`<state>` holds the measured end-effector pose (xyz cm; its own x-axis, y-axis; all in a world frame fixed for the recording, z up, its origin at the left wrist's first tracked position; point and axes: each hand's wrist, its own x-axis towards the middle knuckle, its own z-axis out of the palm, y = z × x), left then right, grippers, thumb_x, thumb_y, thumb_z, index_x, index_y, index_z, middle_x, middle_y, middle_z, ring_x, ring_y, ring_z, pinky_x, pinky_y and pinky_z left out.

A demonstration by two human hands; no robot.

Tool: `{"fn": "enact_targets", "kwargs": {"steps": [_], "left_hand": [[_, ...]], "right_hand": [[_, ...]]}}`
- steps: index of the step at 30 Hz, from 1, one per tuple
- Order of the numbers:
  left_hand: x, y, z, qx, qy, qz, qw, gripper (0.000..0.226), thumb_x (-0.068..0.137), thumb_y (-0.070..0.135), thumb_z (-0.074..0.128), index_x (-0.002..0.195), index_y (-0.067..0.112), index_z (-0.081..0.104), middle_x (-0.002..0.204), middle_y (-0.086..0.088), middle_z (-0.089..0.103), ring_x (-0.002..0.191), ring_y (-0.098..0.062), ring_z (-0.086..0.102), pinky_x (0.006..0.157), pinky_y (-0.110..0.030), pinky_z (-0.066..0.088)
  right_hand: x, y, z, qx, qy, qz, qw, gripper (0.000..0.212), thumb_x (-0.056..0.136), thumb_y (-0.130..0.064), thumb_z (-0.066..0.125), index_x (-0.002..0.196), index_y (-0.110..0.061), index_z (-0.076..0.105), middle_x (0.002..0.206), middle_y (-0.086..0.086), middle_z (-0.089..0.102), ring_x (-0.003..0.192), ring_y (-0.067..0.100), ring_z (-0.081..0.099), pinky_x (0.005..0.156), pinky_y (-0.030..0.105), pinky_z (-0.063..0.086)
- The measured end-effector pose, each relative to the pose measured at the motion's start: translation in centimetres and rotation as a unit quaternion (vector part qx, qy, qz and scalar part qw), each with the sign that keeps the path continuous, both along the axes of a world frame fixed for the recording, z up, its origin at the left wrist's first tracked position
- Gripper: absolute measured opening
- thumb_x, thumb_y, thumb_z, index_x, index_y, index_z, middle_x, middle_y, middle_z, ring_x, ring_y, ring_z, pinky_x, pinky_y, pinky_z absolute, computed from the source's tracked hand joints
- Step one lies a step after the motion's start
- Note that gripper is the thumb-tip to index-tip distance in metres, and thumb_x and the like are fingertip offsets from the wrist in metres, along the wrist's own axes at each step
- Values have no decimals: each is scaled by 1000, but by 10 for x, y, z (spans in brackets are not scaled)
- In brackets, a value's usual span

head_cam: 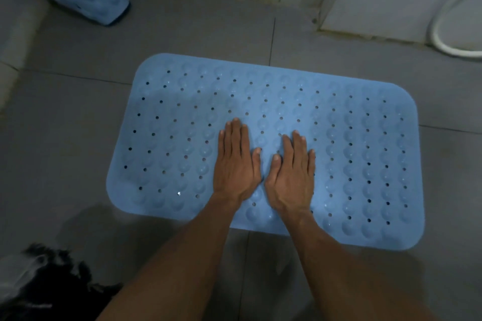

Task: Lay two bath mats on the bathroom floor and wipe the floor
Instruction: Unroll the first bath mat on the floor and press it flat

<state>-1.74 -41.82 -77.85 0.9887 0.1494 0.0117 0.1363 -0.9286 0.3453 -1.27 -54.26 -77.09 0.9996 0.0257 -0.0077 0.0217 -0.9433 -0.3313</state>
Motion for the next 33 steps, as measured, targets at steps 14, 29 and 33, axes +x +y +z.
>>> {"fn": "enact_targets", "kwargs": {"steps": [14, 29, 33], "left_hand": [[9, 0, 4, 53, 63, 0, 997, 65, 101, 35, 29, 152, -2, 12, 161, -22, 4, 150, -34, 1, 121, -52, 9], [4, 19, 53, -8, 211, -32, 977, 71, 98, 51, 8, 152, 11, -13, 161, -9, -19, 149, -23, -16, 121, -42, -13], [-17, 27, 140, -1, 215, -16, 977, 82, 88, 58, -4, 152, 9, -13, 161, -11, -17, 150, -24, -14, 121, -40, -13]], "right_hand": [[3, 1, 1, -21, 23, 0, 1000, 55, 104, -36, 27, 153, -10, 33, 164, 8, 23, 153, 20, 13, 124, 48, 11], [14, -22, 45, 11, 202, 107, 974, 62, 104, -42, 19, 159, -15, 6, 167, 6, -10, 153, 21, -14, 124, 46, -8], [21, -36, 128, -23, 226, 144, 963, 62, 104, -44, 16, 159, -19, 2, 166, 4, -16, 152, 20, -16, 123, 44, -11]]}}
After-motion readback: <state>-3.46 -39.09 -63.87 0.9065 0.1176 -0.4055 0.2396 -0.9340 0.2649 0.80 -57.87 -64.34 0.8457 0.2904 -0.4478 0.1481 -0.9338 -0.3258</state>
